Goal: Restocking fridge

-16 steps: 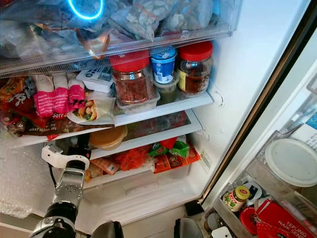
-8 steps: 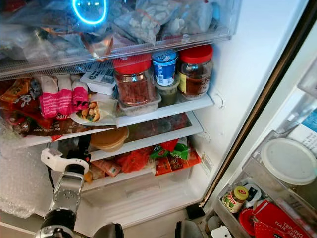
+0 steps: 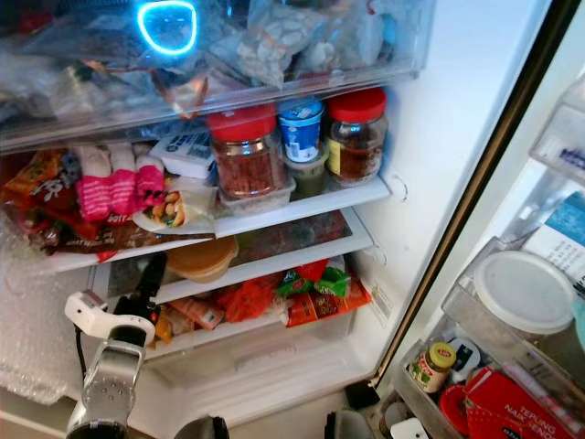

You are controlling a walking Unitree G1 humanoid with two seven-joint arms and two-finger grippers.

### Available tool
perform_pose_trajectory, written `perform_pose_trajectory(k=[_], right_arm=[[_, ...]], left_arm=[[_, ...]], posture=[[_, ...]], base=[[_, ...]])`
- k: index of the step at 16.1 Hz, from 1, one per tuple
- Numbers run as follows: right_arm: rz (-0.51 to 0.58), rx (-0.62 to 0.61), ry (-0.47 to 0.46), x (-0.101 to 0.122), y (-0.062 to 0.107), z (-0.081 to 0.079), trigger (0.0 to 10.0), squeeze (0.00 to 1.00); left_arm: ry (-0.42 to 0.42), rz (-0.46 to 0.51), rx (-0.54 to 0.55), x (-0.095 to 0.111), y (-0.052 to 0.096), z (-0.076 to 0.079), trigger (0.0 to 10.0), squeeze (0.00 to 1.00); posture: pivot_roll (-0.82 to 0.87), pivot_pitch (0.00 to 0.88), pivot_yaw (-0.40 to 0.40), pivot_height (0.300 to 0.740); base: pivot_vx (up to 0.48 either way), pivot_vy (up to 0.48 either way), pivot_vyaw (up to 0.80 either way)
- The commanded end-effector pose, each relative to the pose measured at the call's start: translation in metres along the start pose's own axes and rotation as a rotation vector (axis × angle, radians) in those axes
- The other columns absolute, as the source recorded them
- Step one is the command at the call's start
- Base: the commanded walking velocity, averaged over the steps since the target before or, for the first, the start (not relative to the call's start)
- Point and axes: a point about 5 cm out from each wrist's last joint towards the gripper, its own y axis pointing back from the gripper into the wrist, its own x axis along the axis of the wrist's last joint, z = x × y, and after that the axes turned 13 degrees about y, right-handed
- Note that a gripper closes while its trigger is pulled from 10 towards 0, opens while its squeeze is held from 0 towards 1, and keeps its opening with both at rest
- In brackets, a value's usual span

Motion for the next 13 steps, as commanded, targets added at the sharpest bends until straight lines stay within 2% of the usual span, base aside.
perform_pose_trajectory(k=[1,3,8,10,13], right_arm=[[0.005,-0.001,-0.012,0.001,0.000,-0.001,10.0,0.00],[0.007,-0.002,-0.015,0.002,-0.001,-0.001,10.0,0.00],[0.006,-0.007,-0.023,0.003,-0.001,-0.001,10.0,0.00],[0.006,-0.003,-0.019,0.004,-0.001,0.000,10.0,0.00],[0.009,-0.005,-0.027,0.005,-0.001,-0.001,10.0,0.00]], left_arm=[[-0.150,-0.082,-0.049,-0.008,0.004,0.005,10.0,0.00],[-0.271,-0.133,-0.060,-0.010,0.014,0.002,10.0,0.00],[-0.394,-0.244,-0.126,-0.014,0.029,0.004,10.0,0.00],[-0.488,-0.294,-0.181,-0.021,0.024,0.009,10.0,0.00],[-0.553,-0.312,-0.204,-0.029,-0.004,0.018,10.0,0.00]], posture=[[-0.18,0.034,0.052,0.638],[-0.18,0.036,0.059,0.638],[-0.17,0.034,0.064,0.638],[-0.17,0.030,0.062,0.638],[-0.19,0.023,0.075,0.638]], base=[[0.000,0.000,0.00],[0.000,0.000,0.00],[0.000,0.000,0.00],[0.000,0.000,0.00],[0.000,0.000,0.00]])
